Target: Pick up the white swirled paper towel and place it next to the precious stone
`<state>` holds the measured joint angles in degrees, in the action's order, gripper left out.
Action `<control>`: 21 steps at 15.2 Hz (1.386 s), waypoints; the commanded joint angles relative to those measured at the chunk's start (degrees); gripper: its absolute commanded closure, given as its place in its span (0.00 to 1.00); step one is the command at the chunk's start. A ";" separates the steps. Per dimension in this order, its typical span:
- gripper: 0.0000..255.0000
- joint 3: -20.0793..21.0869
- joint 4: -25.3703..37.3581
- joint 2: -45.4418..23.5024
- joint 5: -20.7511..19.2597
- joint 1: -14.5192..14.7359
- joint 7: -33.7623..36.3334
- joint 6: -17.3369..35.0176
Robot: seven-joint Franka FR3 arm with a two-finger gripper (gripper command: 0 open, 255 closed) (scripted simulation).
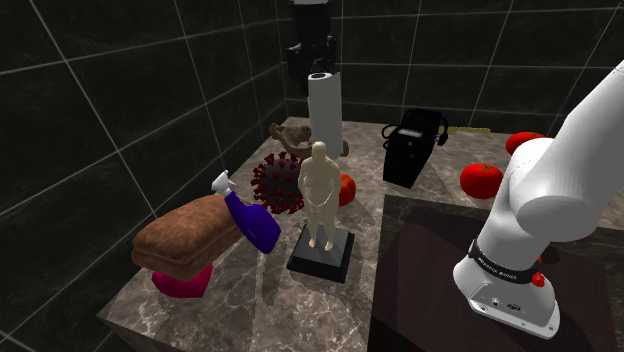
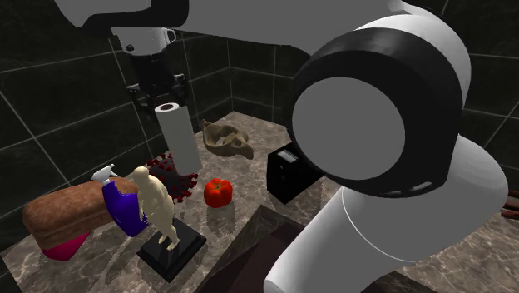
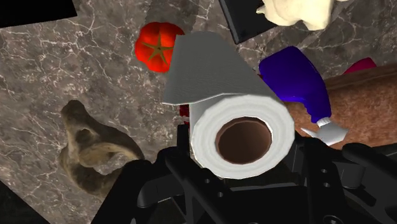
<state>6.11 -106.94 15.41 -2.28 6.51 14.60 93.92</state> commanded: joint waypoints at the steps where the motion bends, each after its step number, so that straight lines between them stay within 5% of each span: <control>1: 1.00 1.60 -0.27 -0.23 0.29 0.90 2.59 0.38; 11: 1.00 10.57 0.30 -4.60 0.95 6.06 16.75 3.46; 21: 1.00 18.98 7.73 -15.37 -2.30 11.83 31.75 5.20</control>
<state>24.23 -100.28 1.41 -4.05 17.63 44.57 99.07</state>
